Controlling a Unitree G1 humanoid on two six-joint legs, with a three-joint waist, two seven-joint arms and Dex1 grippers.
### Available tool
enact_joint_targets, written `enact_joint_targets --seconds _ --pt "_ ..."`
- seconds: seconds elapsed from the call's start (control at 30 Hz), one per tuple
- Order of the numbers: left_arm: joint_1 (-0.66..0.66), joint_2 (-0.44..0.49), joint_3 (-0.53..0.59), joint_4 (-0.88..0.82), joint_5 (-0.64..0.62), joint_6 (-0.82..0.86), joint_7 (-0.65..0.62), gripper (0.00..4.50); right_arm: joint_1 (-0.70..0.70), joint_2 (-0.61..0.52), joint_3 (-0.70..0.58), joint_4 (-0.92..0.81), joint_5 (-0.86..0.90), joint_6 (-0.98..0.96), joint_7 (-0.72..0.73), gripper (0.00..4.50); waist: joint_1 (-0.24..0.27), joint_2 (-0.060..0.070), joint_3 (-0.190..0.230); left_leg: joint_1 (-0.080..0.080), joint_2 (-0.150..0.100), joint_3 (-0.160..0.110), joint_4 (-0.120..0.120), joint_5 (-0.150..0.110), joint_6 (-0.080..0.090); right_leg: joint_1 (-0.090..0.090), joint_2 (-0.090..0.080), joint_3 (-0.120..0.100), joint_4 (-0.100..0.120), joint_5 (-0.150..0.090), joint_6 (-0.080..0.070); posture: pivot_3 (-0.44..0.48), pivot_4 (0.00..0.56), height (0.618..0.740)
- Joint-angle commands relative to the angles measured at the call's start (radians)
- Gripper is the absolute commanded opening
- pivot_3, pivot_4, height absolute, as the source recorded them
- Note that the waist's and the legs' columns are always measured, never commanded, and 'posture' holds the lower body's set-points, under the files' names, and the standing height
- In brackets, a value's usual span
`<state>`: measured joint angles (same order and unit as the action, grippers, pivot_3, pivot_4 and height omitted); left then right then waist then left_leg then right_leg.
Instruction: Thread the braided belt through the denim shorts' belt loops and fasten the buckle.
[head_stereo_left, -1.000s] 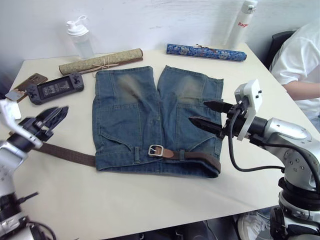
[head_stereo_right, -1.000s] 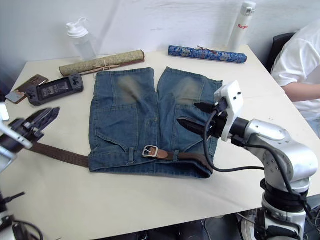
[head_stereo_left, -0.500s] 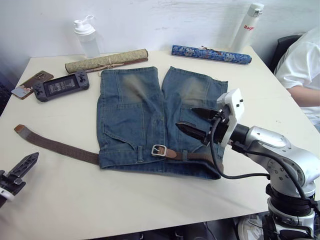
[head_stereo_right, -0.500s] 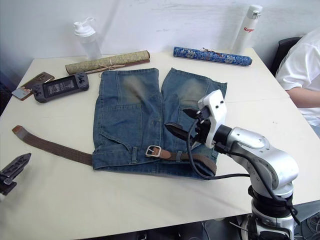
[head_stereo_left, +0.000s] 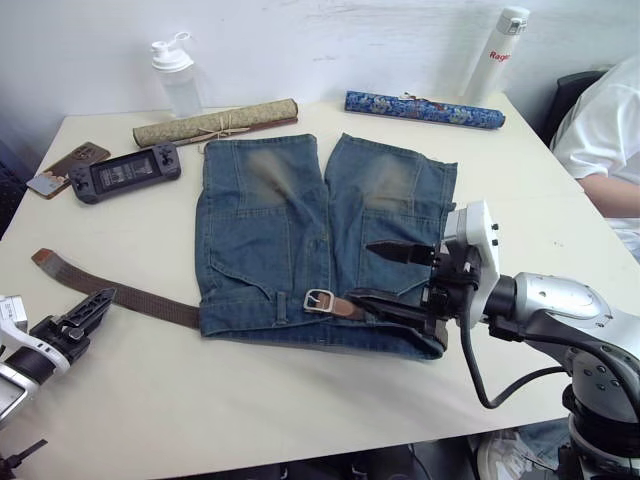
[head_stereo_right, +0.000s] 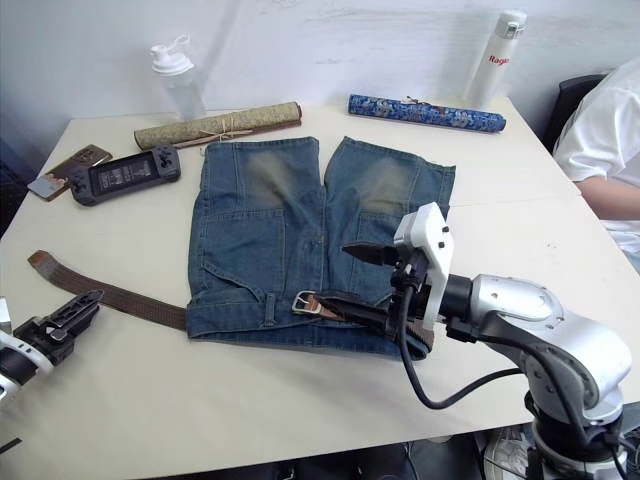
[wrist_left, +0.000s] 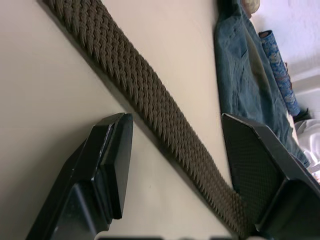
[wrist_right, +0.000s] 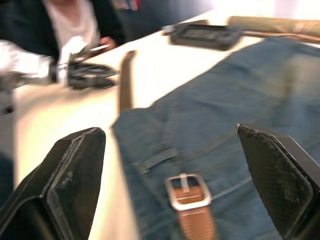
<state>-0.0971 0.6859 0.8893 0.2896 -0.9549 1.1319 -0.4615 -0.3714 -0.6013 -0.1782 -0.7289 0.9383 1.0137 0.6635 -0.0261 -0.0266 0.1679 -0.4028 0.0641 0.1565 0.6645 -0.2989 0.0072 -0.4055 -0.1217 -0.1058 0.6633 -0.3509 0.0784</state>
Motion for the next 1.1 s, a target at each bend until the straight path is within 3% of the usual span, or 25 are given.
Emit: enact_joint_targets --seconds 0.03,0.3,0.73,0.93,1.03,1.1 --pt "-0.017 0.015 -0.044 0.077 0.038 -0.004 0.002 3.14 0.002 -0.025 -0.011 -0.038 0.035 -0.039 -0.003 4.43 0.002 0.002 -0.001 0.0 0.0 0.0 0.0 0.0 0.0 0.0 0.0 0.0 0.0 0.0 0.0 0.0 0.15 0.717" --pt "-0.147 -0.009 -0.049 0.153 0.018 -0.023 0.03 3.14 0.006 -0.018 0.029 -0.017 0.007 -0.076 -0.065 4.43 0.019 0.002 -0.001 0.0 -0.002 -0.002 0.0 0.002 0.001 0.002 -0.003 -0.003 0.0 0.0 0.0 0.0 0.15 0.717" --pt "-0.145 -0.04 -0.024 0.14 0.008 -0.076 0.051 3.14 0.011 -0.024 0.043 -0.012 0.038 -0.091 -0.123 4.43 0.022 0.002 -0.001 0.0 -0.003 -0.004 0.0 0.002 0.001 0.004 -0.003 -0.005 0.0 0.0 0.0 0.0 0.15 0.717" --pt "-0.091 0.002 -0.016 0.026 0.022 -0.184 -0.015 3.14 0.014 -0.031 0.045 0.001 0.04 -0.093 -0.12 4.43 0.013 0.0 0.0 0.0 -0.002 -0.005 0.0 0.002 0.001 0.004 -0.003 -0.005 -0.001 0.0 0.0 0.0 0.15 0.717" --pt "-0.086 0.047 0.004 0.041 0.016 -0.218 -0.069 3.14 0.016 -0.031 0.051 0.006 0.038 -0.095 -0.12 4.43 0.003 -0.002 0.001 -0.001 -0.002 -0.005 -0.001 0.002 0.001 0.004 -0.003 -0.005 -0.002 0.0 0.0 0.0 0.15 0.717" --pt "-0.099 0.083 -0.039 0.092 0.078 -0.292 -0.095 3.14 0.015 -0.03 0.058 0.011 0.031 -0.098 -0.12 4.43 -0.001 -0.002 0.0 -0.001 -0.002 -0.005 -0.001 0.002 0.001 0.004 -0.003 -0.006 -0.003 0.0 0.0 0.0 0.15 0.717"
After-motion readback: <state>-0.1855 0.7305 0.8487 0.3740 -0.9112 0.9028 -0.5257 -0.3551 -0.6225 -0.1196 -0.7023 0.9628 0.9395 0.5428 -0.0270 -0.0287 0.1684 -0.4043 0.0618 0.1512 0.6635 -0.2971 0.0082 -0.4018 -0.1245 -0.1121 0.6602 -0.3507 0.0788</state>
